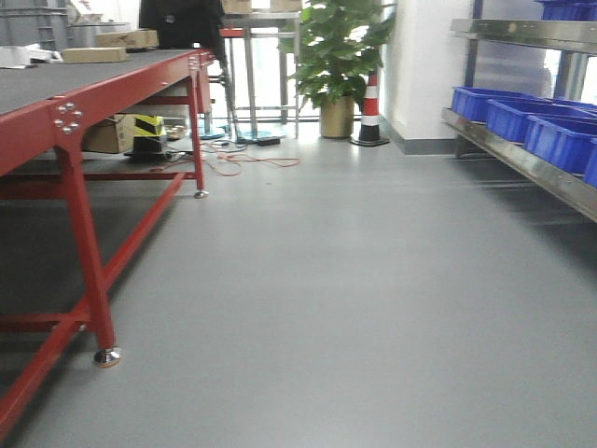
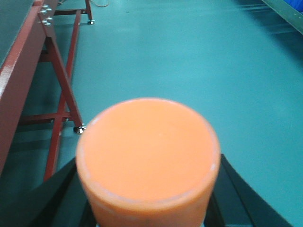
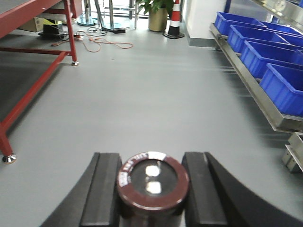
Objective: Place cylindrical capacitor in blue bin on shelf
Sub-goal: 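Drive the base away from the table toward the blue-bin shelf, then drive up to the shelf and stop facing the blue bins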
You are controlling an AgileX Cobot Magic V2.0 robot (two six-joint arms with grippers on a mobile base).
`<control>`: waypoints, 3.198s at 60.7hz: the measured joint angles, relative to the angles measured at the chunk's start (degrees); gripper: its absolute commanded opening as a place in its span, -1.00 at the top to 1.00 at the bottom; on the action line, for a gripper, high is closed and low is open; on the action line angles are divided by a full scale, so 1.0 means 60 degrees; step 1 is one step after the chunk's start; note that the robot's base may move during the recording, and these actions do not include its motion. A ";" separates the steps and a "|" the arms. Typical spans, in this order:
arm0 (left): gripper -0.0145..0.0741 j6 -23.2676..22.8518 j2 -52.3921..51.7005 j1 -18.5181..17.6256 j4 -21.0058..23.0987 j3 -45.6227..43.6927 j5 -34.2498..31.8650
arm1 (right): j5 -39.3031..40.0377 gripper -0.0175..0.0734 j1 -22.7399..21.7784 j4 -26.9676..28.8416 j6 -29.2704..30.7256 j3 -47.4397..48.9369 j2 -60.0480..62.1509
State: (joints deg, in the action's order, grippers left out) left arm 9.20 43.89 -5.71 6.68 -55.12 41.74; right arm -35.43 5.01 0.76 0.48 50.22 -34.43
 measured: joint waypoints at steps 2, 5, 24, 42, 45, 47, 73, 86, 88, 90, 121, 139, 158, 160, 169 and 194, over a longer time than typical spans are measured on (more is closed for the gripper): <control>0.92 0.0000 0.0000 0.0000 0.0000 0.0000 0.0000 | 0.0000 0.86 0.0000 0.0000 0.0000 0.0000 0.0000; 0.92 0.0000 0.0000 0.0000 0.0000 0.0000 0.0000 | 0.0000 0.86 0.0000 0.0000 0.0000 0.0000 0.0000; 0.92 0.0000 0.0000 0.0000 0.0000 0.0000 0.0000 | 0.0000 0.86 0.0000 0.0000 0.0000 0.0000 0.0000; 0.92 0.0000 -0.0042 0.0000 0.0000 0.0000 0.0003 | 0.0000 0.86 0.0000 0.0000 0.0000 0.0000 0.0015; 0.92 0.0000 -0.0042 0.0000 0.0000 0.0000 0.0022 | 0.0019 0.86 0.0000 0.0000 0.0000 0.0000 0.0035; 0.92 0.0000 -0.0060 0.0000 0.0000 0.0000 0.0022 | 0.0019 0.86 0.0000 0.0000 0.0000 0.0000 0.0035; 0.92 0.0000 -0.0101 0.0000 0.0000 0.0000 0.0022 | 0.0019 0.86 0.0000 0.0000 0.0000 0.0000 0.0035; 0.92 0.0000 -0.0101 0.0000 0.0000 0.0000 0.0022 | 0.0019 0.86 0.0000 0.0000 0.0000 0.0000 0.0035; 0.92 0.0000 -0.0101 0.0000 0.0000 0.0000 0.0022 | 0.0019 0.86 0.0000 0.0000 0.0000 0.0000 0.0035; 0.92 0.0000 -0.0101 0.0000 0.0000 0.0000 0.0022 | 0.0019 0.86 0.0000 0.0000 0.0000 0.0000 0.0035; 0.92 0.0000 -0.0101 0.0000 0.0000 0.0000 0.0022 | 0.0019 0.86 0.0000 0.0000 0.0000 0.0000 0.0035; 0.92 0.0000 -0.0101 0.0000 0.0000 0.0000 0.0022 | 0.0019 0.86 0.0000 0.0000 0.0000 0.0000 0.0035; 0.92 0.0000 -0.0101 0.0000 0.0000 0.0000 0.0022 | 0.0034 0.86 0.0000 0.0000 0.0000 0.0000 0.0035; 0.92 0.0000 -0.0101 0.0000 0.0000 0.0000 0.0022 | 0.0034 0.86 0.0000 0.0000 0.0000 0.0000 0.0035; 0.92 0.0000 -0.0101 0.0000 0.0000 0.0000 0.0022 | 0.0034 0.86 0.0000 0.0000 0.0000 0.0000 0.0035; 0.92 0.0000 -0.0101 0.0000 0.0000 0.0000 0.0022 | 0.0034 0.86 0.0000 0.0000 0.0000 0.0000 0.0035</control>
State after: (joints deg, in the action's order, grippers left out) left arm 9.20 43.28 -5.71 6.68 -55.12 41.87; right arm -35.23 5.01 0.76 0.48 50.22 -34.22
